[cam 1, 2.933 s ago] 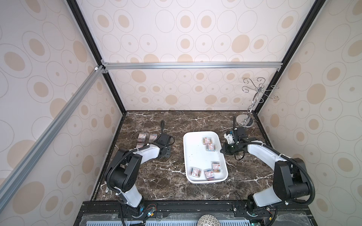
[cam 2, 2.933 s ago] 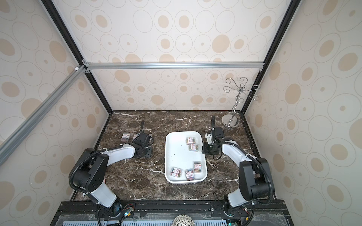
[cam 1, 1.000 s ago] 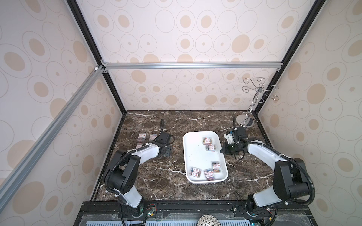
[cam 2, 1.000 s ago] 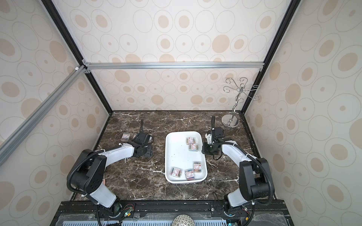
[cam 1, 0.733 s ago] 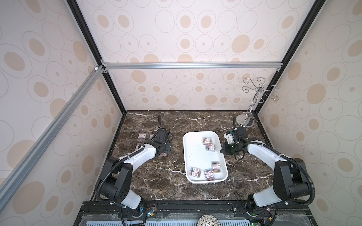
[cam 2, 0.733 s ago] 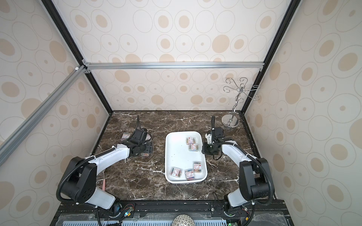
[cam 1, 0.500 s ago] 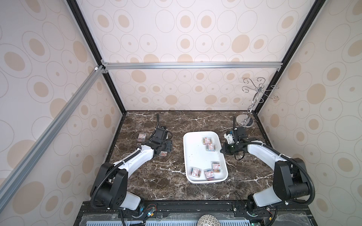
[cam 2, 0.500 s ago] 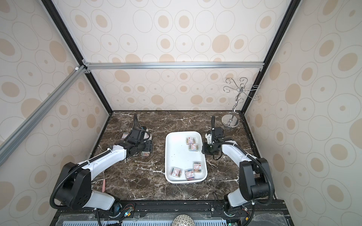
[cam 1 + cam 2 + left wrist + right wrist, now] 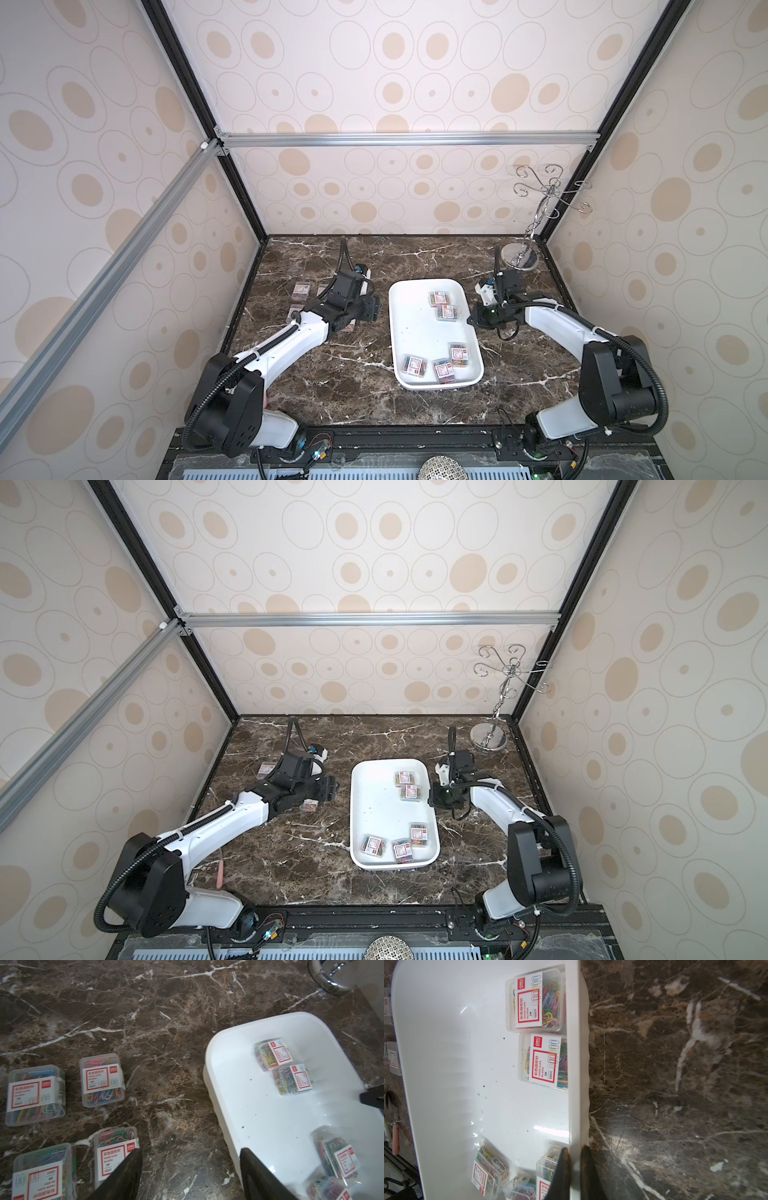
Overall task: Take the paper clips out of the storage box
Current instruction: Adjust the boxed paper clips in the storage box.
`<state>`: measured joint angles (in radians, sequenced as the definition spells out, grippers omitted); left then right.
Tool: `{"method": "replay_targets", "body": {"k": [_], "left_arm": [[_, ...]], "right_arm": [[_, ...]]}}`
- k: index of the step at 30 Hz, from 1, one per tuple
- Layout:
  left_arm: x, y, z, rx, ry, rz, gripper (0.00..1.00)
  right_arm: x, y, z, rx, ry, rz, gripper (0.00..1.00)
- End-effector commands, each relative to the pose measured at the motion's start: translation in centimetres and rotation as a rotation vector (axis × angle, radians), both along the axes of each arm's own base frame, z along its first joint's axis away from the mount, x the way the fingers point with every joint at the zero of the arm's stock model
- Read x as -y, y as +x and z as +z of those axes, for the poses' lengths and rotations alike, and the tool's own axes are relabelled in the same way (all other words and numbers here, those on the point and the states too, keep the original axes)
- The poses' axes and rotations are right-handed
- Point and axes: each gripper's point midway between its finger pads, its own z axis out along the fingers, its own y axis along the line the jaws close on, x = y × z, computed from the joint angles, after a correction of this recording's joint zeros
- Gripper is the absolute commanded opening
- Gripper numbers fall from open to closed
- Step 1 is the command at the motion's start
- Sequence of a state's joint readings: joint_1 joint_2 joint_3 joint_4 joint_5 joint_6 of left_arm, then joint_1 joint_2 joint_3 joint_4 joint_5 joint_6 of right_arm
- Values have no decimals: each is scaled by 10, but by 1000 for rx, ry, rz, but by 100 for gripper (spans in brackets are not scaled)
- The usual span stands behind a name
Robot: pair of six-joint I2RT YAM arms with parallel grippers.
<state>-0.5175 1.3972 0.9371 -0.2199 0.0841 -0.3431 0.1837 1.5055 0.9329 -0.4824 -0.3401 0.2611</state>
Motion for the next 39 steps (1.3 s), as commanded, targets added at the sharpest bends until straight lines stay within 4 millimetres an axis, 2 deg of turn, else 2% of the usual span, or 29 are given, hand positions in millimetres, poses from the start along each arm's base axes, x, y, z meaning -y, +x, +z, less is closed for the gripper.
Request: {"method": "replay_targets", "body": {"k": [1,4,11,27,39], "left_arm": [[21,6,26,60,-35,-46,73],[38,5,29,62,-39,-80,73],[77,8,18,39,3,-144,73],[163,11,-31,-76,70,-285,72],[207,5,-58,-125,27,-367,72]], "right_arm": [[-2,0,-5,3,4,10,8],[-3,1,-5,5,6,12,8],[-3,-1,-5,5,7,13,8],[-2,-3,-6,5,1,19,8],[-2,0,-4,7,1,21,8]]}}
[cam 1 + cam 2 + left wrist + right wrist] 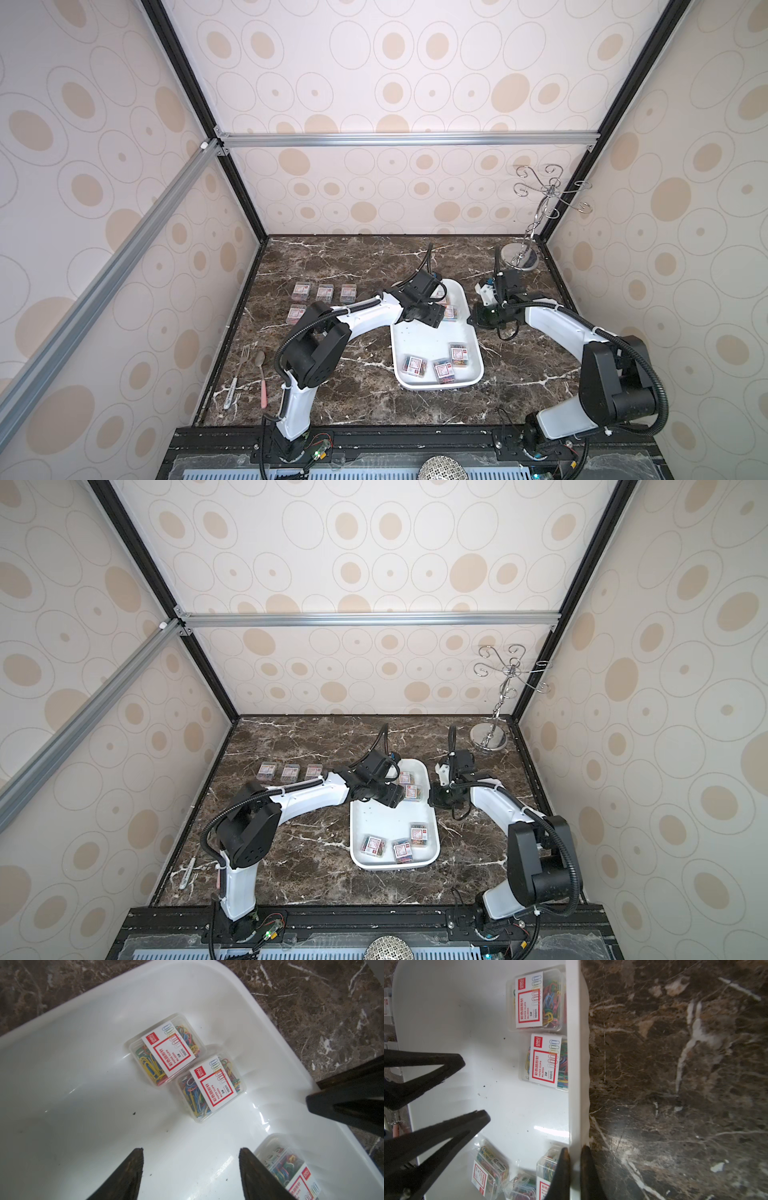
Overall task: Take the paper clips out of the storage box
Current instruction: Adjust the boxed paper clips in the storage box.
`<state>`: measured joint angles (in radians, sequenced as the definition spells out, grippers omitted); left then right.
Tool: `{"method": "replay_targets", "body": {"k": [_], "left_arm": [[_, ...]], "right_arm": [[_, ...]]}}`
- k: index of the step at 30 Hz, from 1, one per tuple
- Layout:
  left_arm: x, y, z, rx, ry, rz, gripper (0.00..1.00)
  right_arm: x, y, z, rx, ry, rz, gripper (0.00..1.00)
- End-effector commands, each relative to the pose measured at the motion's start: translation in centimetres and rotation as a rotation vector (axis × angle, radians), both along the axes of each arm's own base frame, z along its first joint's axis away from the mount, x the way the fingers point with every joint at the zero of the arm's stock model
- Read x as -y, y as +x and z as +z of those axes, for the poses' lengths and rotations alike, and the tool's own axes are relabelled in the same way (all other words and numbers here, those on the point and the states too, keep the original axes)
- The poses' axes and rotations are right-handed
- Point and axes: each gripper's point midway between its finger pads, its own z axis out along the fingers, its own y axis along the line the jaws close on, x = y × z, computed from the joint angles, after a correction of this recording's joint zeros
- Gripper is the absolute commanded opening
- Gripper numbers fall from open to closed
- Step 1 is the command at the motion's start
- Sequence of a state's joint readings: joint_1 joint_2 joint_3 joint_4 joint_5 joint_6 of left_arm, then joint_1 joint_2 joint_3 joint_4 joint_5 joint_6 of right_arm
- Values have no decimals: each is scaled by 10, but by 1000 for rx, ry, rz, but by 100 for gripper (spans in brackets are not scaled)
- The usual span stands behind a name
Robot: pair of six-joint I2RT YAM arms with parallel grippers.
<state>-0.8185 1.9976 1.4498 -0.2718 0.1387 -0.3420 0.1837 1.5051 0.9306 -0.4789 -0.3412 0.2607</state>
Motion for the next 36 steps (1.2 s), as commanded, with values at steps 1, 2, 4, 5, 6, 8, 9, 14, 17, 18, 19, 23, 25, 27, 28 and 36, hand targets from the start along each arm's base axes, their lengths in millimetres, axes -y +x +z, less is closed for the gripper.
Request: {"method": "replay_targets", "body": {"k": [1,2,4,5,6,8,9,14,17,18,19,23,25,27,28,36], "left_arm": [[20,1,5,1,-34,-34,72],[24,2,2,-1,-33,-38,72],[29,2,-3,-8,-27,-43,72],[31,2,-5,-10,-24,-47,72],[33,3,-7,-11,-22,-48,72],[37,3,-10,-18,-23,-54,72],[39,3,-11,-18,-23,-56,72],[45,4,-17,-20,-28,-76,72],[49,3,-19,-26,-39,-86,71],[50,3,-18,-26,-43,-87,71],[51,2,-18,-27,-46,-90,71],[55,0,-18,-27,-55,-105,71],[57,-1,-17,-27,-59,-112,71],[59,-4,-16,-28,-65,-122,71],[59,-4,-17,-31,-65,-122,71],[71,-19,-11,-29,-84,-170,71]], "right_arm": [[-2,-1,-5,4,0,19,8],[-2,0,-4,6,-1,20,8],[-2,0,-4,5,-2,20,8],[-2,-1,-4,5,-3,19,8],[-2,-1,-5,4,-5,22,8],[-1,-1,-5,5,-5,20,8],[-1,-2,-6,3,-4,21,8],[-2,-2,-7,1,-3,24,8],[-1,-3,-8,0,-4,23,7],[-2,-3,-8,-1,-5,24,7],[-1,-3,-7,1,-5,23,8],[-1,-3,-7,-1,-5,22,7],[-1,-3,-7,1,-7,23,7],[-1,-3,-7,1,-9,22,7],[0,-4,-7,-1,-9,20,7],[1,-4,-5,4,-13,19,7]]}}
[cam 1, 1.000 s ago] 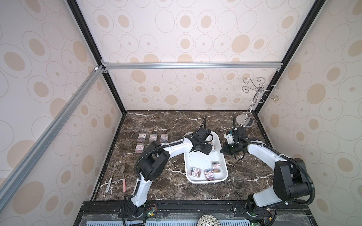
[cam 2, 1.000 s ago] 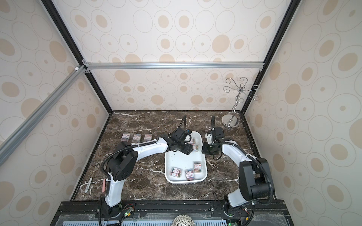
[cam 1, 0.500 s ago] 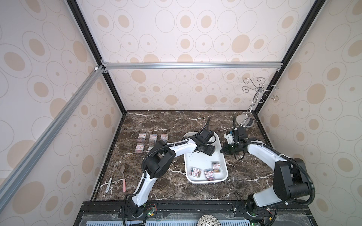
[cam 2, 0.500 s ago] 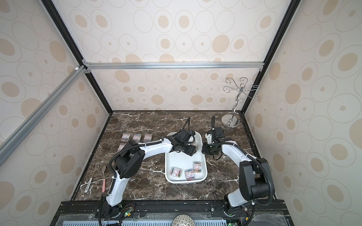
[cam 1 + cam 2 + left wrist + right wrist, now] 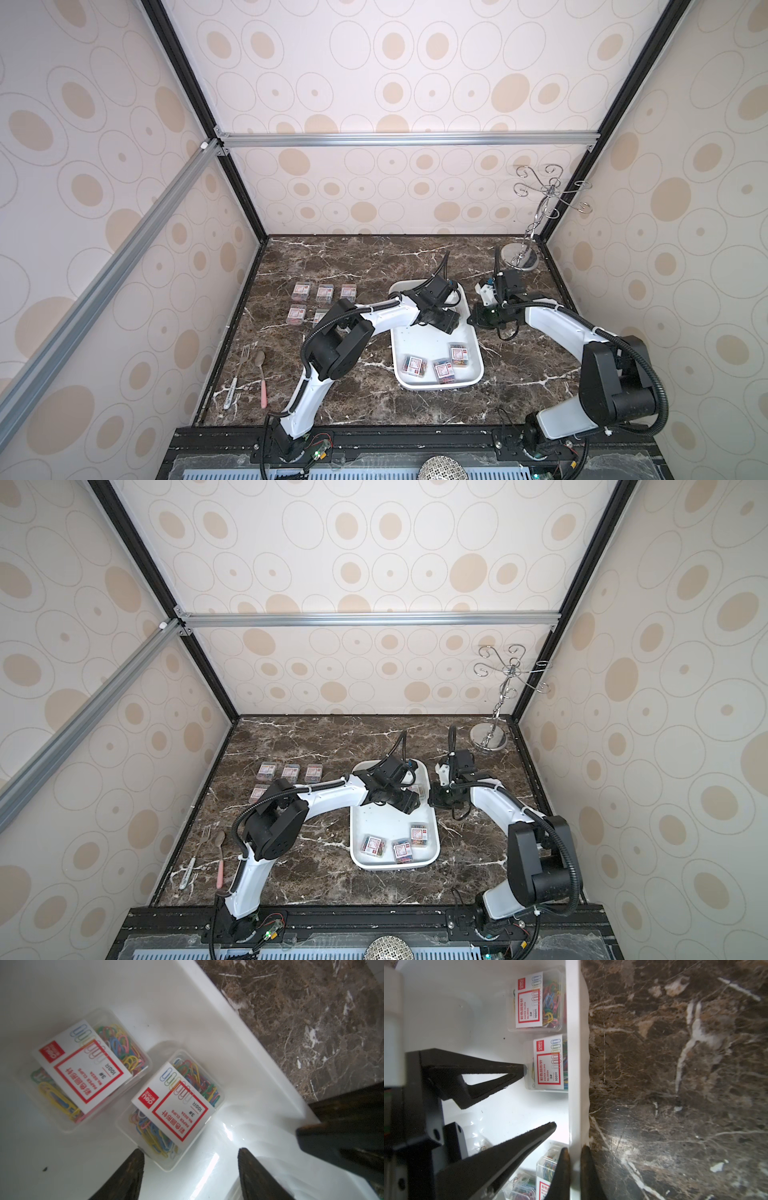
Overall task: Take the paper clips out of the storage box
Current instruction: Adjust the boxed paper clips in the storage box.
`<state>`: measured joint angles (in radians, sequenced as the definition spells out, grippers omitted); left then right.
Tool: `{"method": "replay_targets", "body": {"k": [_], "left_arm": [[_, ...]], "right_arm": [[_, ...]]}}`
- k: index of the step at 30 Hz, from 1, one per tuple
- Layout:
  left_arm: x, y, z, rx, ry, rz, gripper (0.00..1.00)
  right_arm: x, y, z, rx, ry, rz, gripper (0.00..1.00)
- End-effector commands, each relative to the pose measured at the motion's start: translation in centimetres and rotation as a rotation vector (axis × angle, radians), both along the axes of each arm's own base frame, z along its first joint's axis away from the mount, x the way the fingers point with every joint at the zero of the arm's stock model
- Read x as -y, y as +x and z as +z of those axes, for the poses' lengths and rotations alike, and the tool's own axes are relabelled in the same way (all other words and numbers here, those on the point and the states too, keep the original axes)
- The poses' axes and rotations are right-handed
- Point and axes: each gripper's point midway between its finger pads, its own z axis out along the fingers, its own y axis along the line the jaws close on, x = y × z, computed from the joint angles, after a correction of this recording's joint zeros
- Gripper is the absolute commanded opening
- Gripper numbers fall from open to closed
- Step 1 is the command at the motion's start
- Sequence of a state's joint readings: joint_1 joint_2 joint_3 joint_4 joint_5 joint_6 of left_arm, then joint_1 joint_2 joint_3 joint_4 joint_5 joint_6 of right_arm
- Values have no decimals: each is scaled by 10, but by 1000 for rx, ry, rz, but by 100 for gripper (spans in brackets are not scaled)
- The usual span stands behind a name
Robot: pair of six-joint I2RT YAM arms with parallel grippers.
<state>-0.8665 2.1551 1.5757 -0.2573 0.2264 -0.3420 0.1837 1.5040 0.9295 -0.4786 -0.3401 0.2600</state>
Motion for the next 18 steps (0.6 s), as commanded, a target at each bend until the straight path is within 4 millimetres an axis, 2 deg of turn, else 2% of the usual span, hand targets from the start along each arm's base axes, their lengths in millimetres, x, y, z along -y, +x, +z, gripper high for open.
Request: {"method": "replay_targets", "body": {"k": [1,8,18], "left_arm": [[24,-9,19,31,-58,-73,71],[34,-22,22,35,-61,-122,70],[44,-47,51,63,-136,-194,70]], "right_arm": [[0,-4,-5,4,-12,18,7],[1,-5,-4,6,-16,19,7],[1,-5,-6,9,-17,19,7]]}}
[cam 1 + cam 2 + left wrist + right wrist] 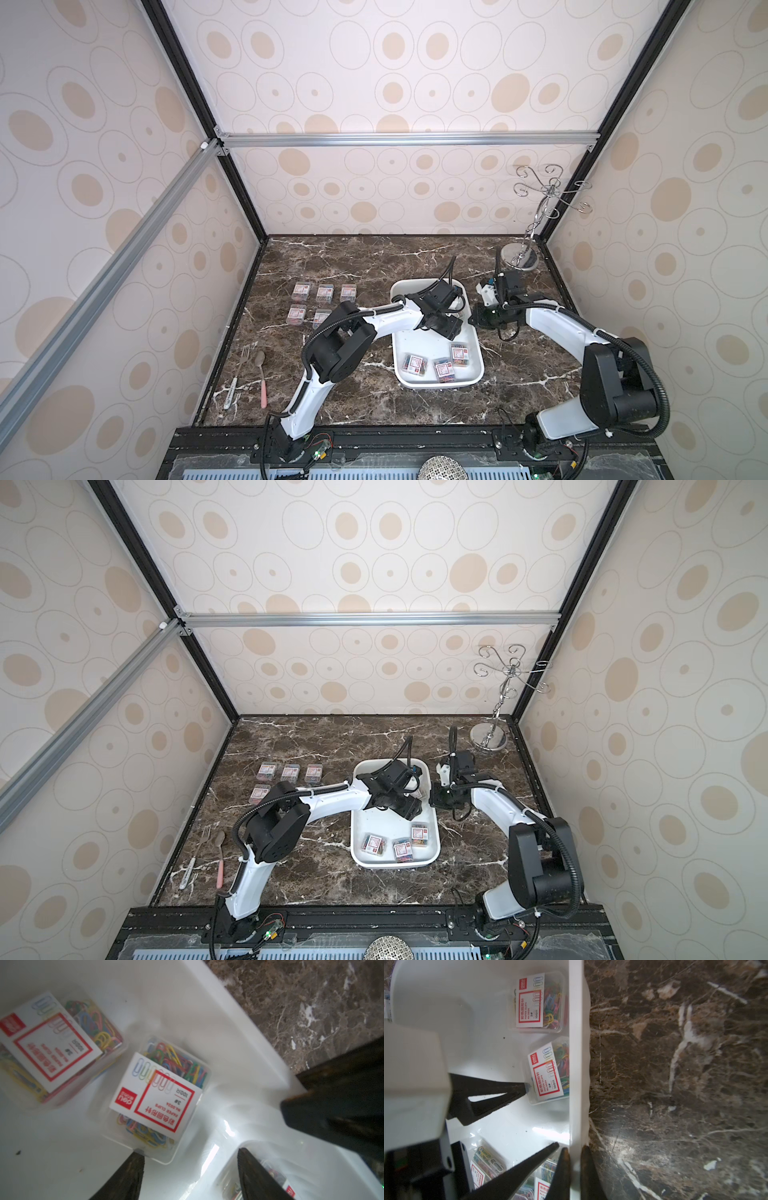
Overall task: Take the paper clips out of the storage box
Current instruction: Adjust the boxed paper clips in the storage box, then pick up the boxed paper clips from the storage box.
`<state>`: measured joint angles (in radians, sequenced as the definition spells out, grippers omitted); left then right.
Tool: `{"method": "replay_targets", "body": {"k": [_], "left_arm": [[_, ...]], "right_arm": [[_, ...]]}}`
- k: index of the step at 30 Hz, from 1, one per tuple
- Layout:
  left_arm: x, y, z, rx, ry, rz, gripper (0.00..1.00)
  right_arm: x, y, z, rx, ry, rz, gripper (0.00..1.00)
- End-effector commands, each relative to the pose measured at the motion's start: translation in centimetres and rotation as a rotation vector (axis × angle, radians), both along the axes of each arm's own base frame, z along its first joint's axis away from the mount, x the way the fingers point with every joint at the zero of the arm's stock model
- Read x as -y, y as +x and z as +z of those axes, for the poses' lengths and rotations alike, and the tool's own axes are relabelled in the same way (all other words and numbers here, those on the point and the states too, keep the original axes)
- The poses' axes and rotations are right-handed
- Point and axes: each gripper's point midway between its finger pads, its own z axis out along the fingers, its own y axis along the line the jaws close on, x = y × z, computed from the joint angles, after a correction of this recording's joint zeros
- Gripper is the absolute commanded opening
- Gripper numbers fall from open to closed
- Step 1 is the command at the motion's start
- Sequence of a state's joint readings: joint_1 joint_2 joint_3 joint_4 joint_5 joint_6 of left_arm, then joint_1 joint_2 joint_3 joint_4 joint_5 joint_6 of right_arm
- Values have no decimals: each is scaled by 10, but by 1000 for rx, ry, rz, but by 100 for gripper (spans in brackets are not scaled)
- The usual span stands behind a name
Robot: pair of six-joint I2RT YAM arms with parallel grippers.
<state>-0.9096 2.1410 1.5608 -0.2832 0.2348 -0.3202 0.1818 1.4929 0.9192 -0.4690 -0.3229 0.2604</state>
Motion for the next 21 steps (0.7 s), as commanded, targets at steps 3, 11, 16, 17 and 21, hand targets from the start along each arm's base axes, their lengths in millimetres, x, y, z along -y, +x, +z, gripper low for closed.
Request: {"method": "replay_targets", "body": {"k": [3,11,16,17,21], "left_arm": [[35,-25,64,80,-189,-127,70],[5,6,65,165,-46,49,72],[-1,15,51,158,24,111,72],[-4,18,50,165,35,130,72],[-9,29,48,187,79,185,72]], "right_arm": [[-1,-6,-6,-5,-8,29,7],[-2,-6,-7,-6,-4,29,7],[-2,-6,-7,-5,-3,28,7],[-1,-7,-8,-8,-5,26,7],[-2,-7,-8,-8,-4,28,7]]}}
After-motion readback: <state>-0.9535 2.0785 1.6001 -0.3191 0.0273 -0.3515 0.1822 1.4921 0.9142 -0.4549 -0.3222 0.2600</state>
